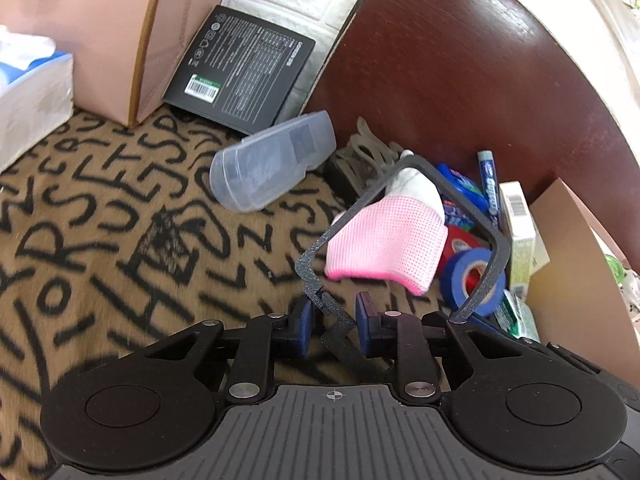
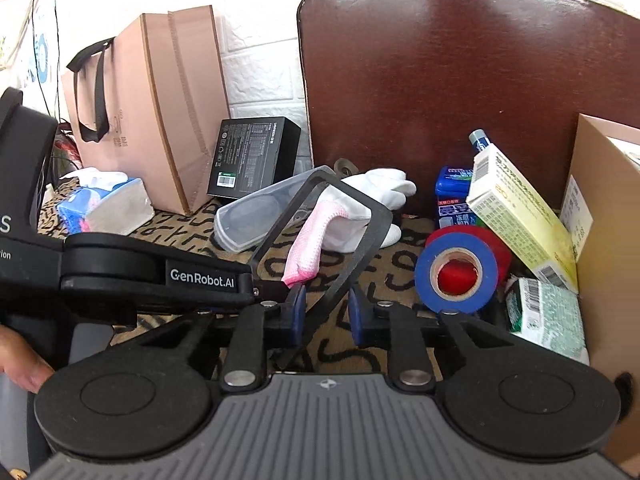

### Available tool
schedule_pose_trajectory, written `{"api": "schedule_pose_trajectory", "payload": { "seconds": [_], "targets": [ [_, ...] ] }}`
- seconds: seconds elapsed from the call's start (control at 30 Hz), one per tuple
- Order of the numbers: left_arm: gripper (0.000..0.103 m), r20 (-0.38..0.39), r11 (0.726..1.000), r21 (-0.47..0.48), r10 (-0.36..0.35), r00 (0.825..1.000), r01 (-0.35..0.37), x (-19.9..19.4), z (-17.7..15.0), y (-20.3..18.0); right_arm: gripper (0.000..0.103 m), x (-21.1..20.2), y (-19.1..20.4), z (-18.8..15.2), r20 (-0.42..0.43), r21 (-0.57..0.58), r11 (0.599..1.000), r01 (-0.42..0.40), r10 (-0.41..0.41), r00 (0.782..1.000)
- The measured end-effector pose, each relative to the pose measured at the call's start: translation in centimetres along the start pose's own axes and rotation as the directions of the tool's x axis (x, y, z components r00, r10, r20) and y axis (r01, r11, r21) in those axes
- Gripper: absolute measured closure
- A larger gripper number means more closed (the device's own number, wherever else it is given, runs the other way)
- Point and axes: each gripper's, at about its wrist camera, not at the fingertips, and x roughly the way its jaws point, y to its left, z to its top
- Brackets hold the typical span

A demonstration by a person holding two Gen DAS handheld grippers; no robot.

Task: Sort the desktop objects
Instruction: 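Lift the glasses frame with the left tool and carry it over the box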

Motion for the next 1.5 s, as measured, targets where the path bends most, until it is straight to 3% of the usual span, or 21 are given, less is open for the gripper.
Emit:
{"api": "schedule_pose_trajectory", "payload": {
  "seconds": [0.33, 0.8, 1.1, 1.27, 1.5],
  "targets": [
    [0.083, 0.008, 1.0, -0.008, -0.025, 1.0, 0.025, -4.4, -2.6, -3.1, 0.082, -5.5, -0.3, -0.7, 0.012, -0.001, 1.0, -0.015, 0.015, 1.0],
    [0.083, 0.071, 0.977, 0.167, -0.142, 0.987, 0.129, -9.3, -3.6, -14.2, 0.082, -16.0, -3.7, -0.1, 0.183, 0.043, 0.997, 0.07, -0.077, 0.98],
    [0.078, 0.03, 0.928, 0.282, -0.262, 0.965, 0.243, -7.6, -4.2, -23.4, 0.082, -21.2, -9.5, 0.5, 0.264, 0.114, 0.971, 0.211, -0.234, 0.936],
    [0.078, -0.018, 0.909, 0.315, -0.282, 0.959, 0.273, -4.7, -3.7, -26.8, 0.082, -21.4, -13.1, 0.1, 0.265, 0.172, 0.948, 0.269, -0.308, 0.914],
    [0.078, -0.058, 0.897, 0.336, -0.286, 0.957, 0.288, -1.4, -3.5, -29.2, 0.082, -20.3, -17.2, -0.2, 0.243, 0.241, 0.924, 0.297, -0.353, 0.903]
  ]
}}
